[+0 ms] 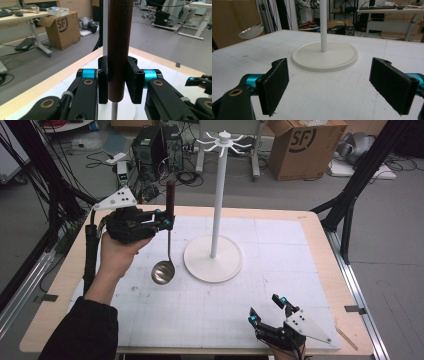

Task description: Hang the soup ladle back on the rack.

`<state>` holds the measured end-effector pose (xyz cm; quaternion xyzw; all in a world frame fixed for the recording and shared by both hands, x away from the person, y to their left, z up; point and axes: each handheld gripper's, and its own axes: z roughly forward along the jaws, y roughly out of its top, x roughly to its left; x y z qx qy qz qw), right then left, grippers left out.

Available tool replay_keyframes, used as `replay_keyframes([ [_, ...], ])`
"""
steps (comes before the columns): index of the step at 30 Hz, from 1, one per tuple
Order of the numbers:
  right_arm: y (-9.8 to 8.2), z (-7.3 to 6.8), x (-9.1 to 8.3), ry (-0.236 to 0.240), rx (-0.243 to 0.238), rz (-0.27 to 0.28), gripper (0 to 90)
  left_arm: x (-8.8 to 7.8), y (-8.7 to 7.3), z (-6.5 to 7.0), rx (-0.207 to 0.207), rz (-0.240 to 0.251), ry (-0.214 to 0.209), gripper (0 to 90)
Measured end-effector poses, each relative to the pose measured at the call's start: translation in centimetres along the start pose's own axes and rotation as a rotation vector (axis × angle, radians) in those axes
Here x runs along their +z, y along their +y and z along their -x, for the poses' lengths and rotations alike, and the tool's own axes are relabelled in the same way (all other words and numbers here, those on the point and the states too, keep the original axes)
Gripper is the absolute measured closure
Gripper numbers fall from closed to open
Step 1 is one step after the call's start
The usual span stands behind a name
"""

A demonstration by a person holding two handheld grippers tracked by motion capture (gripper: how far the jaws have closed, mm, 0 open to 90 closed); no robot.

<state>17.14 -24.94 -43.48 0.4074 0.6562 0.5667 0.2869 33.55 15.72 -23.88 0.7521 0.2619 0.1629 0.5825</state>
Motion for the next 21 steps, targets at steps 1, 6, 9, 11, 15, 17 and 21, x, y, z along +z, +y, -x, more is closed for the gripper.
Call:
replay_keyframes([
  [1,0.0,0.0,0.0,-0.001,0.002,-0.002,14.9,0.1,0.5,0.1,0.011,-0.004,-0.002,74.1],
  [6,-0.1,0.1,0.1,0.004,0.006,-0.007,14.9,0.5,2.6,0.3,0.043,-0.027,0.0,74.0],
  [9,-0.1,0.2,0.2,0.005,0.017,-0.004,14.9,0.8,3.7,0.2,0.056,-0.041,0.0,74.0],
  [11,-0.1,0.3,0.4,0.009,0.018,-0.006,14.9,1.0,4.4,0.2,0.058,-0.042,-0.014,74.0],
  [15,-0.2,0.5,0.7,0.012,0.024,-0.004,14.9,1.7,5.5,0.4,0.066,-0.048,-0.028,74.0],
  [17,-0.2,0.5,0.8,0.016,0.034,-0.007,14.9,2.1,6.1,0.4,0.069,-0.051,-0.029,74.0],
  [21,-0.2,0.7,1.0,0.019,0.034,-0.009,14.9,3.0,7.0,0.1,0.088,-0.067,-0.043,74.0],
])
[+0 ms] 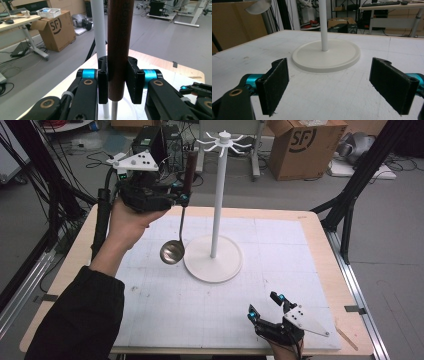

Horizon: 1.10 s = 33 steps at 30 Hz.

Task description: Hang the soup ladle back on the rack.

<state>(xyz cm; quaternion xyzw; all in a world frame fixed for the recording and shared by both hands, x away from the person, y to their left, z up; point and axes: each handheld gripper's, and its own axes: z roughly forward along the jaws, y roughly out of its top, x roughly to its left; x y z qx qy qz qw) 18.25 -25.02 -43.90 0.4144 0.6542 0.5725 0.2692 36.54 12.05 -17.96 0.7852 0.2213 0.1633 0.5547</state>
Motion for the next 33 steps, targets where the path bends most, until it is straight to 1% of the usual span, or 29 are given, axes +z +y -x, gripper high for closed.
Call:
replay_keyframes([
  [5,0.0,0.1,-0.1,0.0,0.008,0.005,14.9,1.1,0.7,-0.3,0.024,-0.025,0.007,74.0],
  [6,0.0,0.1,-0.2,-0.003,0.006,0.004,14.9,1.2,0.8,-0.3,0.027,-0.024,0.009,74.0],
  [10,0.0,0.2,-0.4,-0.008,0.014,0.008,14.9,1.4,1.2,-0.6,0.02,-0.014,-0.004,73.9],
  [11,0.0,0.3,-0.5,-0.012,0.009,0.01,14.9,1.5,1.4,-0.6,0.022,-0.019,-0.005,73.9],
  [13,0.0,0.2,-0.6,-0.012,0.018,0.007,14.9,1.7,1.5,-0.7,0.025,-0.027,0.0,73.9],
  [15,0.0,0.3,-0.7,-0.018,0.012,0.009,14.9,1.8,1.7,-0.8,0.029,-0.03,0.005,73.9],
  [16,0.0,0.3,-0.8,-0.018,0.019,0.008,14.9,1.9,1.8,-0.9,0.028,-0.031,0.002,73.9],
  [17,-0.1,0.3,-0.9,-0.021,0.017,0.01,14.9,2.0,2.0,-0.9,0.034,-0.035,-0.002,73.9],
  [18,-0.1,0.4,-0.9,-0.023,0.017,0.009,14.9,2.1,2.1,-0.9,0.031,-0.032,-0.004,73.9],
  [21,-0.1,0.5,-1.1,-0.028,0.018,0.014,14.9,2.5,2.4,-1.0,0.031,-0.046,-0.005,73.9],
  [22,-0.1,0.5,-1.1,-0.031,0.024,0.012,14.9,2.6,2.5,-1.1,0.026,-0.047,-0.003,73.9],
  [33,-0.1,0.7,-1.2,-0.036,0.027,0.012,14.9,3.6,2.4,-1.9,0.024,-0.062,-0.005,73.8],
])
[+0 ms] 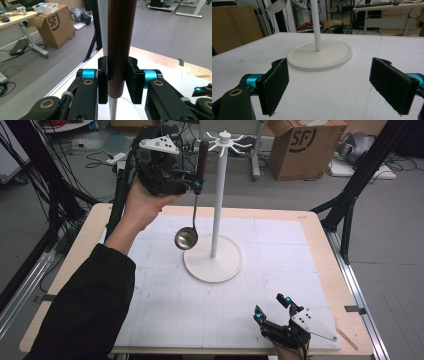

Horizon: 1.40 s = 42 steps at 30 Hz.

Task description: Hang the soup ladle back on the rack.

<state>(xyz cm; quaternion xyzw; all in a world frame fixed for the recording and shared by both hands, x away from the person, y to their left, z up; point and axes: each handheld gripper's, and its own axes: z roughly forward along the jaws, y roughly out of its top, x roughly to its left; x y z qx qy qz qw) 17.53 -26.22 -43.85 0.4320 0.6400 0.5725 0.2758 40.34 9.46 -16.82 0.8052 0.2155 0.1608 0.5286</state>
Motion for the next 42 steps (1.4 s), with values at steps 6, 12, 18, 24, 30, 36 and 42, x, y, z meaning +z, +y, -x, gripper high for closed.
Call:
replay_keyframes([
  [6,0.0,0.1,0.0,-0.003,0.007,0.002,14.9,0.8,0.3,-0.4,-0.001,-0.009,-0.005,73.8],
  [12,-0.1,0.5,0.0,-0.01,0.024,0.001,14.9,1.5,0.2,-0.6,-0.007,-0.012,-0.022,73.7],
  [18,-0.1,0.7,-0.1,-0.009,0.029,0.007,14.9,1.8,0.1,-0.8,-0.019,0.002,-0.035,73.7],
  [24,0.0,0.6,-0.1,-0.008,0.023,0.01,14.9,1.5,0.0,-1.0,-0.055,-0.002,-0.009,56.1],
  [30,0.0,0.5,-0.1,-0.001,0.023,0.007,14.9,0.6,-1.2,-0.6,-0.054,0.009,-0.006,47.5],
  [36,0.0,0.2,0.1,0.004,0.01,0.0,14.9,-0.3,-3.9,0.5,-0.061,0.041,-0.012,38.5],
  [42,0.0,0.0,0.2,-0.001,-0.004,-0.004,14.9,-1.8,-6.2,2.1,-0.048,0.058,-0.016,28.9],
])
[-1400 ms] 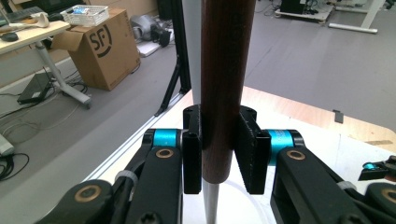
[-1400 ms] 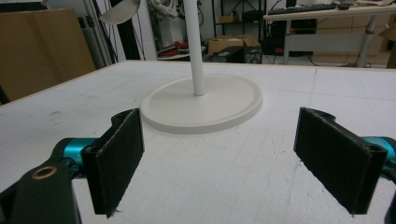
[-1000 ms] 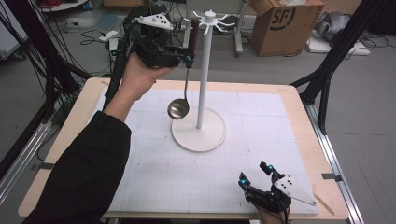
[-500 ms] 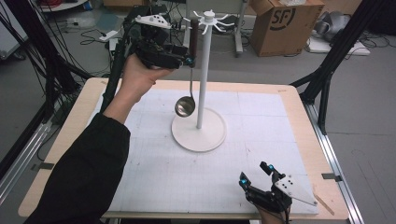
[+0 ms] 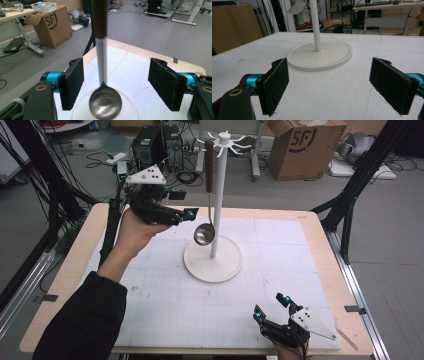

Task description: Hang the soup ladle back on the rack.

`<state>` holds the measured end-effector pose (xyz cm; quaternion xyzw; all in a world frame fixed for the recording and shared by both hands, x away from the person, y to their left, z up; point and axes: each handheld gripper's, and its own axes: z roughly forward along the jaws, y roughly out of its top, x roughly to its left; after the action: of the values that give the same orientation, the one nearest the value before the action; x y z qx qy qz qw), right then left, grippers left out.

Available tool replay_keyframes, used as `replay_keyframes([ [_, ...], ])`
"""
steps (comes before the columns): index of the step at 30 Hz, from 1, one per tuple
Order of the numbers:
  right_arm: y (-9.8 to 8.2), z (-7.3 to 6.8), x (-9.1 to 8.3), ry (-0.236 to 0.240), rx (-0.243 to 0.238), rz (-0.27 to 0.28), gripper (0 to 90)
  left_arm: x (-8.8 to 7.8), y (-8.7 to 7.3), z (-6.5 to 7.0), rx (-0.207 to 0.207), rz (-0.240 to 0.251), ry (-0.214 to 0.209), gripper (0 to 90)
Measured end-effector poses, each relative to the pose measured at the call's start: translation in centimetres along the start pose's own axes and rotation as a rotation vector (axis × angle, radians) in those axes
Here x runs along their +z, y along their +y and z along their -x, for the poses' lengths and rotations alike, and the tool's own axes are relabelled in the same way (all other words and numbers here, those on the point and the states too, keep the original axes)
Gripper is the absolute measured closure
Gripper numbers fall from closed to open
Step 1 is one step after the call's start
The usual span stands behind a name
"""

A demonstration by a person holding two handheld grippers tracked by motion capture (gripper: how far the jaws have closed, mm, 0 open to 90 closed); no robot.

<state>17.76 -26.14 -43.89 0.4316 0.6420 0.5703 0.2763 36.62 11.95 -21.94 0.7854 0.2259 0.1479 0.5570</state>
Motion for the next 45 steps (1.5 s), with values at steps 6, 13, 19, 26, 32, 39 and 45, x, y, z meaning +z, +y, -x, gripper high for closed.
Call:
replay_keyframes([
  [6,-0.1,-0.2,0.2,-0.007,-0.012,-0.009,14.9,-2.0,-2.6,1.5,-0.026,0.043,-0.035,26.4],
  [13,-0.1,-0.2,0.2,-0.015,-0.016,-0.012,14.9,-4.6,-7.1,3.5,-0.041,0.111,-0.08,26.8],
  [19,0.0,-0.3,0.1,-0.023,-0.016,-0.012,14.9,-6.4,-11.0,5.0,-0.02,0.146,-0.066,26.4],
  [26,0.0,-0.5,0.2,-0.027,-0.03,-0.017,14.9,-7.3,-14.9,5.3,-0.067,0.15,-0.047,26.1],
  [32,0.0,-0.3,0.5,-0.034,-0.027,-0.02,14.9,-7.7,-17.5,5.8,-0.076,0.146,-0.03,25.9],
  [39,0.0,-0.5,0.7,-0.024,-0.034,-0.024,14.9,-7.6,-20.4,6.5,-0.097,0.117,-0.014,25.1],
  [45,0.0,-0.6,0.9,-0.022,-0.041,-0.02,14.9,-7.4,-22.0,7.0,-0.096,0.121,0.008,25.0],
])
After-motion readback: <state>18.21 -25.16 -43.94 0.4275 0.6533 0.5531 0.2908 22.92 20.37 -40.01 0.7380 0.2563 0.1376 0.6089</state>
